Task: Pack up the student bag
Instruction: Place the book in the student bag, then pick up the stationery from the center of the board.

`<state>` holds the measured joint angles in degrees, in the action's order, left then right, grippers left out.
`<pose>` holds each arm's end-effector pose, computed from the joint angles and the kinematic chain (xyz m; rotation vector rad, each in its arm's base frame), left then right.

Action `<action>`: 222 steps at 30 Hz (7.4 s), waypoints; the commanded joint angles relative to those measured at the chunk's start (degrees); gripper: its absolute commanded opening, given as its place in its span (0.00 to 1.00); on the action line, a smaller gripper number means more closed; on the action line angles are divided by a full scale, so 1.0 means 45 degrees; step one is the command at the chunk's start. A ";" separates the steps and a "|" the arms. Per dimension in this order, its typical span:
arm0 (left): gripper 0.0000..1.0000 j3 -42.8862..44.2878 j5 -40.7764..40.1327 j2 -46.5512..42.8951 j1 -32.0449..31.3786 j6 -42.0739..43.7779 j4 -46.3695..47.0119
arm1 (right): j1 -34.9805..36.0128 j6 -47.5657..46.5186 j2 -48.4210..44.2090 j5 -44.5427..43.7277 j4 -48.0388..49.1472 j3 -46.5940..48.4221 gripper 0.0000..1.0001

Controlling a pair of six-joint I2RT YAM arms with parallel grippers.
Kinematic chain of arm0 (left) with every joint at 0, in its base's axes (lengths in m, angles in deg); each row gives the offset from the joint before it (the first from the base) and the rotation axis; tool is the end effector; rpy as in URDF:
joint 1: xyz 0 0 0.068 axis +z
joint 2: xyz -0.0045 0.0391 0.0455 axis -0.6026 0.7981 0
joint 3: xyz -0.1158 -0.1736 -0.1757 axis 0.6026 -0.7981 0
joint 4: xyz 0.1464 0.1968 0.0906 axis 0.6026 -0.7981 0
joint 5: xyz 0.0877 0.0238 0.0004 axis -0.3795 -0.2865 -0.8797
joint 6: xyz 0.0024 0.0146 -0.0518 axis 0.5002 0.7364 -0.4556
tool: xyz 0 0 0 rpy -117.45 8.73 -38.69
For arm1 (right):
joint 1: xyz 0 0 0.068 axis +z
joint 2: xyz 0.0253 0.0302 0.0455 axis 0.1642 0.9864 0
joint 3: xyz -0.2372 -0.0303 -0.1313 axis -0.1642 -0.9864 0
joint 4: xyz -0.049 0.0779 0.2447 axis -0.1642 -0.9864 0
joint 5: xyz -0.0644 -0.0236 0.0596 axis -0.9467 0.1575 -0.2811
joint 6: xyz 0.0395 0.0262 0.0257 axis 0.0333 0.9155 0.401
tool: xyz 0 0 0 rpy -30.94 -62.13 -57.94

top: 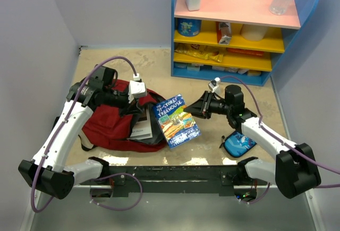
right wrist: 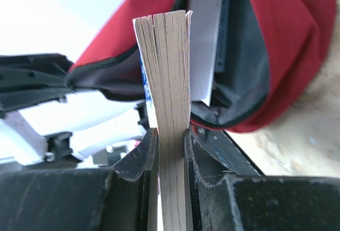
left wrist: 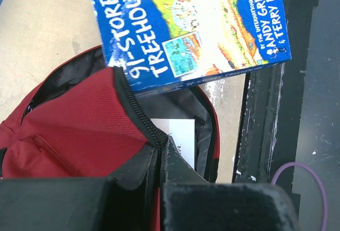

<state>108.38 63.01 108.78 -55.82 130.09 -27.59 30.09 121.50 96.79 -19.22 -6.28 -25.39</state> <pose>0.1884 -0.0910 0.3635 1.4040 1.8424 -0.8309 0.2228 0.1114 0.2407 0.2376 2.2587 1.6780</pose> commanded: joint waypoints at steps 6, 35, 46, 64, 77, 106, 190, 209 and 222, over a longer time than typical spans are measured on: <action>0.00 0.0661 0.1628 -0.0134 -0.0146 -0.0267 0.0465 | 0.0900 0.2778 0.1309 -0.0765 0.3197 0.0999 0.00; 0.00 0.1012 0.2039 -0.0446 -0.0322 -0.0149 0.0387 | 0.4825 0.3208 0.6429 -0.4752 0.2026 0.4302 0.00; 0.00 0.1090 0.2176 -0.0446 -0.0322 -0.0403 0.0699 | 0.6367 0.3754 0.7752 -0.5322 0.2317 0.5472 0.00; 0.00 0.0895 0.2137 -0.0543 -0.0323 -0.0130 0.0250 | 0.5901 0.3072 0.6643 -0.9455 0.2317 0.5102 0.00; 0.00 0.0856 0.1922 -0.0427 -0.0322 0.0007 0.0133 | 0.7069 0.2057 0.7581 -1.0378 0.2103 0.6567 0.00; 0.00 0.0856 0.1512 -0.0368 -0.0322 -0.0012 0.0192 | 0.7266 -0.1206 0.5295 -1.1413 -0.3072 0.5217 0.00; 0.00 0.0368 0.1629 -0.0485 -0.0303 0.1276 0.0446 | -0.3516 -0.1033 0.3401 -1.3309 -1.1336 0.2660 0.55; 0.00 0.0719 0.1083 -0.0212 -0.0322 0.0671 0.0719 | -0.0256 -0.0931 0.1880 -0.5852 -0.5012 0.4930 0.07; 0.00 0.1188 0.0829 -0.0153 -0.0322 0.0183 0.0622 | 0.2559 0.2093 0.4278 -0.1669 0.8308 0.1645 0.36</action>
<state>110.15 64.84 108.19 -56.76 132.01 -28.09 38.29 123.71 112.57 -33.95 5.83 -17.29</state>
